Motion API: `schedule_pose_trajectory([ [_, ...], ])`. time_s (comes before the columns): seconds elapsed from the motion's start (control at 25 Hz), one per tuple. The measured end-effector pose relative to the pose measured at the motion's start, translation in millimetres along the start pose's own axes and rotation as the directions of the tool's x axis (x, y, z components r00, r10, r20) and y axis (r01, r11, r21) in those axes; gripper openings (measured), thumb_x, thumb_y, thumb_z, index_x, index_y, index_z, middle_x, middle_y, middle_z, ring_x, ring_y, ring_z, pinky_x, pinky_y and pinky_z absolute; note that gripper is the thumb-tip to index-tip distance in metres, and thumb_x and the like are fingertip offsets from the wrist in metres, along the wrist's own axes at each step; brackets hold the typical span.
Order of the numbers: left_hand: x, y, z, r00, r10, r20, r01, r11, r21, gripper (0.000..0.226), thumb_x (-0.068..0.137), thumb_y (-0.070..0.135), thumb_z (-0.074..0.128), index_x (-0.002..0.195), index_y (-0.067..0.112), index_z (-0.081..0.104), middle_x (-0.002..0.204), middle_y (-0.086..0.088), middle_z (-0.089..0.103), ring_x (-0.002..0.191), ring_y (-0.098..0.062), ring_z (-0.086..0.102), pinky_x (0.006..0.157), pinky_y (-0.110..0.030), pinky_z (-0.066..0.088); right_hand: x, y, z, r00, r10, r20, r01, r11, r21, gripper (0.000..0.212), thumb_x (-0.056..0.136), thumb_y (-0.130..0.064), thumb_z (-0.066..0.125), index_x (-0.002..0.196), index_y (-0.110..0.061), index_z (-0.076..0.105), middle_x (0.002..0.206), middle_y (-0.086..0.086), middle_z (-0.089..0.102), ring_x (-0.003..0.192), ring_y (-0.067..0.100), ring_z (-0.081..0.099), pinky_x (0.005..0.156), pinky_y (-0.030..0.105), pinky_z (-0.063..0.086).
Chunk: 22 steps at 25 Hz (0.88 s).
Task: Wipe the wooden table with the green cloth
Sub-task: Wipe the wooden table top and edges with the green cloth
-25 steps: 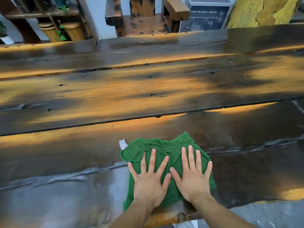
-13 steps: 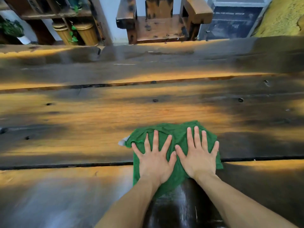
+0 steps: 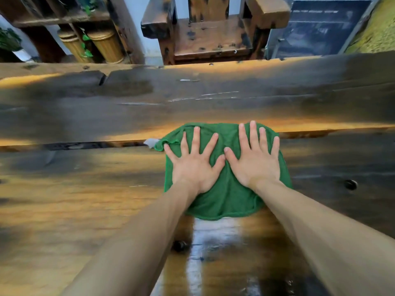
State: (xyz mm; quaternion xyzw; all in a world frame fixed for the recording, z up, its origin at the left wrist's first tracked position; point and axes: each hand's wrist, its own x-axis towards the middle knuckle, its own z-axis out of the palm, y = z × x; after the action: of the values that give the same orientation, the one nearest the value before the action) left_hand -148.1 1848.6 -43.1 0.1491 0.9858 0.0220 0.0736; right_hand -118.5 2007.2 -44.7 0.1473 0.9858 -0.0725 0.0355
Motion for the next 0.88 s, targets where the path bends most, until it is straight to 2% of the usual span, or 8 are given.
schedule_pose_trajectory([
  [0.32,170.5,7.5,-24.4,0.999,-0.025,0.024,0.025,0.999,-0.024,0.068,0.09,0.081,0.01,0.152,0.059,-0.004,0.167,0.007,-0.021,0.154,-0.03,-0.015,0.109,-0.076,-0.01,171.0,13.7,-12.5,1.0,-0.027,-0.002,0.027,1.0,-0.003,0.077,0.095,-0.07,0.013,0.157,-0.033,-0.012,0.165,-0.002,-0.021,0.153,0.023,-0.012,0.12,0.053,-0.009],
  [0.56,281.1,18.6,-40.3,0.998,-0.066,-0.007,0.065,0.997,-0.027,0.069,0.088,0.084,0.011,0.152,0.06,0.002,0.168,0.006,-0.014,0.155,-0.031,-0.009,0.11,-0.076,-0.008,293.4,21.2,-25.8,0.999,-0.037,0.002,0.037,0.999,-0.013,0.08,0.092,-0.073,0.015,0.158,-0.033,-0.009,0.166,0.0,-0.016,0.153,0.024,-0.008,0.12,0.056,-0.006],
  [0.72,332.6,27.8,-49.7,0.995,-0.1,-0.011,0.1,0.994,-0.032,0.069,0.089,0.083,0.014,0.153,0.06,0.003,0.168,0.007,-0.013,0.155,-0.03,-0.01,0.11,-0.075,-0.01,356.9,31.0,-35.3,0.997,-0.078,-0.007,0.078,0.997,-0.013,0.083,0.09,-0.077,0.017,0.158,-0.035,-0.008,0.166,-0.002,-0.015,0.153,0.023,-0.006,0.12,0.055,-0.005],
  [0.88,353.5,39.0,-51.1,0.994,-0.103,-0.02,0.102,0.994,-0.046,0.069,0.09,0.081,0.016,0.154,0.056,0.006,0.17,0.006,-0.005,0.155,-0.031,-0.005,0.112,-0.073,-0.009,378.9,41.8,-32.7,0.994,-0.087,-0.067,0.085,0.996,-0.029,0.083,0.092,-0.075,0.017,0.158,-0.033,-0.01,0.166,0.0,-0.013,0.154,0.023,-0.001,0.121,0.053,-0.002],
])
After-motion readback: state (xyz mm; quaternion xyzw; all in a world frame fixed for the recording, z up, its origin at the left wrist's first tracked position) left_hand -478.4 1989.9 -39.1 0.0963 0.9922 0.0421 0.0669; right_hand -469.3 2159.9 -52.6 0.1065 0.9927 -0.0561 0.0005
